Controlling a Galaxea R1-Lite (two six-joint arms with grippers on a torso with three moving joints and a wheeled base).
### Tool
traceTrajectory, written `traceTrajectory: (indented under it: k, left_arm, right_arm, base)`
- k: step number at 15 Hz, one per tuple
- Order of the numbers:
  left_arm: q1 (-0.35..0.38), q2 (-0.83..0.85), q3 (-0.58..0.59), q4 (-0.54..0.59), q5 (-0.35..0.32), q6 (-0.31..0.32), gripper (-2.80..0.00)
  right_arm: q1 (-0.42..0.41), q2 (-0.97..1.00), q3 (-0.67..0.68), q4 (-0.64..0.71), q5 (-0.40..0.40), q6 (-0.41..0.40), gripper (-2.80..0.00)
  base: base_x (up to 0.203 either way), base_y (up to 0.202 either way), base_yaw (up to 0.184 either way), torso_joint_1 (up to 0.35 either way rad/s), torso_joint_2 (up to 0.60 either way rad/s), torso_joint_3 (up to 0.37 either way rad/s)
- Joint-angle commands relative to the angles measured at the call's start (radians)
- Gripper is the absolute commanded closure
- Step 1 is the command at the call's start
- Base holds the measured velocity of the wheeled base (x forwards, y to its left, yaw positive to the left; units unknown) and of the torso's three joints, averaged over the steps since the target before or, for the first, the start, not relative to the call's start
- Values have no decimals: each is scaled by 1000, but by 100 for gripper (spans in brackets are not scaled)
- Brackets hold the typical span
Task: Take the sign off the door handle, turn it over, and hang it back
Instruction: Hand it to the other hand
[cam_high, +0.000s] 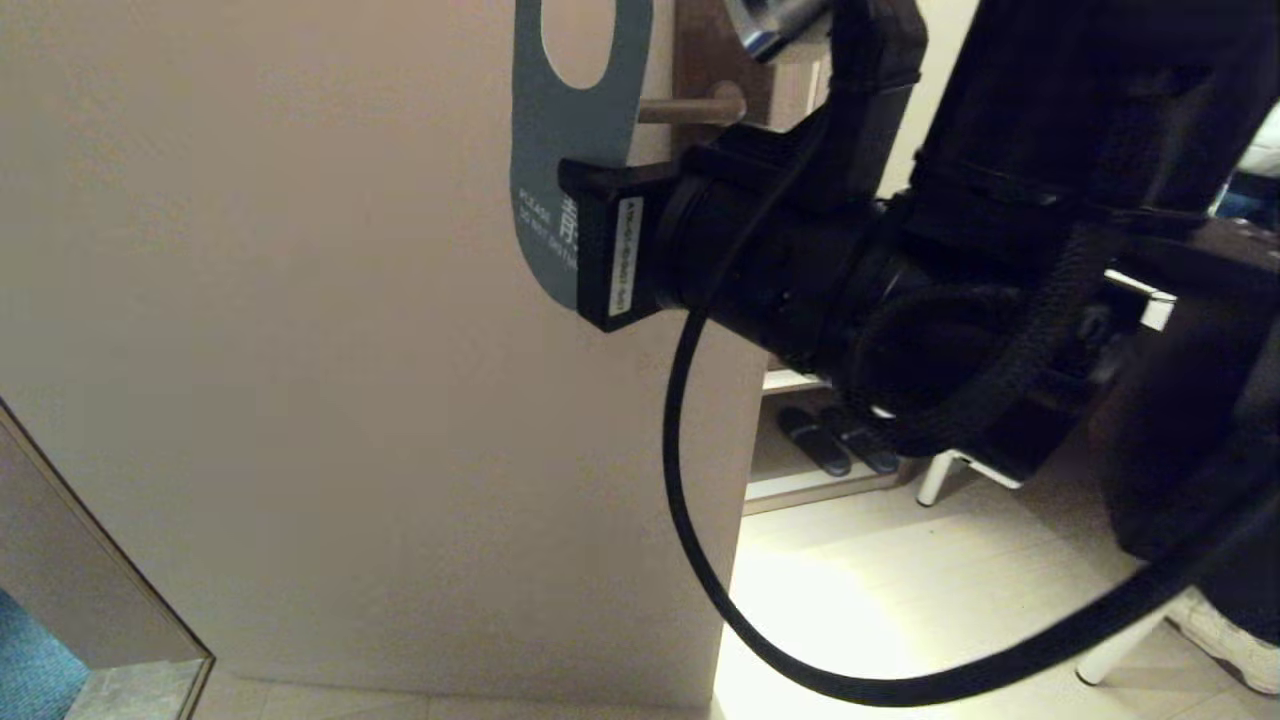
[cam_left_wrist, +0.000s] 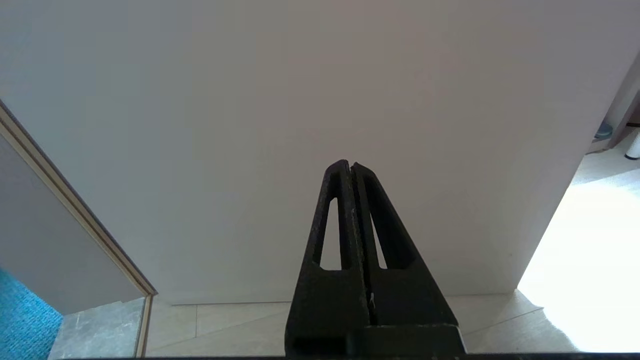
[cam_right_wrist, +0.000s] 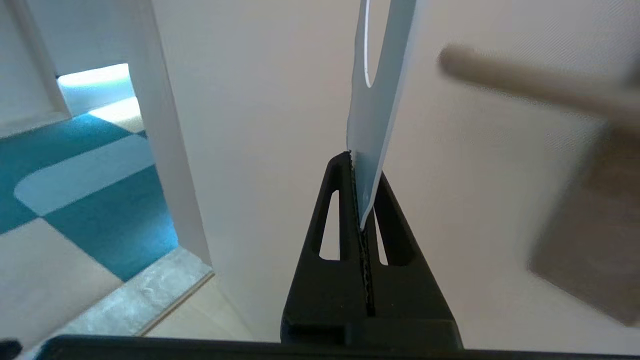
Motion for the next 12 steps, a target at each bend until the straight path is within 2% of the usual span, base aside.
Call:
traceTrajectory:
  k: [1, 4, 7, 9, 12]
  left_arm:
    - [0, 0, 0, 0, 0, 1, 0]
    - [0, 0, 0, 0, 0, 1, 0]
    - [0, 0, 0, 0, 0, 1, 0]
    - [0, 0, 0, 0, 0, 1, 0]
    - [0, 0, 0, 0, 0, 1, 0]
  right_arm:
    - [3, -98, 43, 15, 1, -21, 0]
    - [-24, -204, 61, 167, 48, -25, 0]
    - [-141, -280, 64, 338, 83, -66, 0]
    - [-187, -308, 62, 372, 86, -86, 0]
    - [-187, -339, 88, 372, 121, -92, 0]
  base:
    - [0, 0, 0, 0, 0, 0]
    - [0, 0, 0, 0, 0, 0]
    - [0, 0, 0, 0, 0, 0]
    - [0, 0, 0, 0, 0, 0]
    - [0, 0, 0, 0, 0, 0]
